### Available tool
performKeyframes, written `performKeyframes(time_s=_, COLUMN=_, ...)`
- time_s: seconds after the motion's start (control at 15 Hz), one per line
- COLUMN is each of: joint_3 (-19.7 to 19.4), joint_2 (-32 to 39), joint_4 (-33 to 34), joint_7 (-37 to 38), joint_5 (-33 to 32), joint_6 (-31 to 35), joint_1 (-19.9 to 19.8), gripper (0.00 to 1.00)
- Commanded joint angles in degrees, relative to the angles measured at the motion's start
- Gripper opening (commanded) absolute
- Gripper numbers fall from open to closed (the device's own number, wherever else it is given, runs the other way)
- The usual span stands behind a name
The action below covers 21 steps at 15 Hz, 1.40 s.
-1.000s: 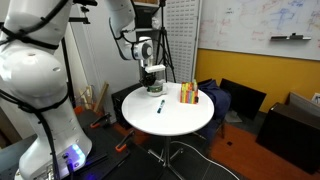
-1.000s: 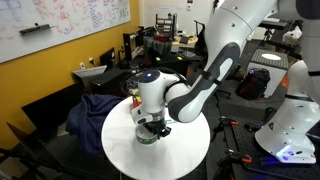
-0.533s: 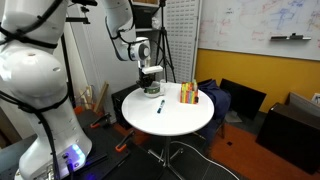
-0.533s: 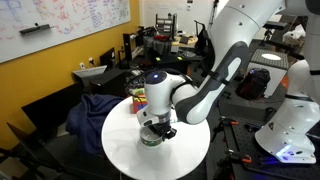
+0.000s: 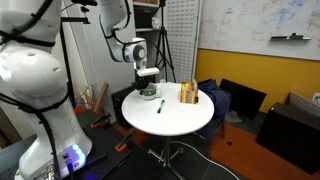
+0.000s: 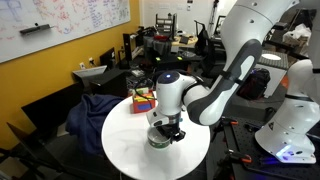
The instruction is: Move the mug cup to the right
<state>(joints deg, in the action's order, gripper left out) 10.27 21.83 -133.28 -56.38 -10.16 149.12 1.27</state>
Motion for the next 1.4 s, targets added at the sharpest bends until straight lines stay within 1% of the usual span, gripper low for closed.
performKeyframes(time_s=0.0, joint_3=1.3, joint_2=-1.7, joint_4=-6.6, joint_7=0.4, joint_5=3.1, joint_6=3.9, joint_1=-1.2, gripper=0.03)
performKeyframes(time_s=0.27, joint_3=1.8, joint_2=-3.0, joint_4=-9.7, joint_7=0.0, joint_5=5.2, joint_6=6.1, joint_1=-1.5, gripper=0.03)
performKeyframes(time_s=0.67, joint_3=2.0, joint_2=-4.4, joint_4=-11.4, joint_7=-0.4, joint_5=6.7, joint_6=5.5, joint_1=-1.7, gripper=0.03)
performKeyframes(time_s=0.8, joint_3=2.0, joint_2=-4.5, joint_4=-11.8, joint_7=-0.3, joint_5=6.8, joint_6=5.5, joint_1=-1.6, gripper=0.36)
performKeyframes(time_s=0.93, joint_3=2.0, joint_2=-3.7, joint_4=-12.5, joint_7=-0.3, joint_5=7.0, joint_6=5.4, joint_1=-1.8, gripper=0.5)
performKeyframes(time_s=1.13, joint_3=2.1, joint_2=-3.1, joint_4=-13.3, joint_7=-0.1, joint_5=7.0, joint_6=5.2, joint_1=-2.0, gripper=0.74)
performKeyframes(time_s=1.33, joint_3=2.2, joint_2=-3.3, joint_4=-13.5, joint_7=0.5, joint_5=7.1, joint_6=5.1, joint_1=-1.9, gripper=0.96)
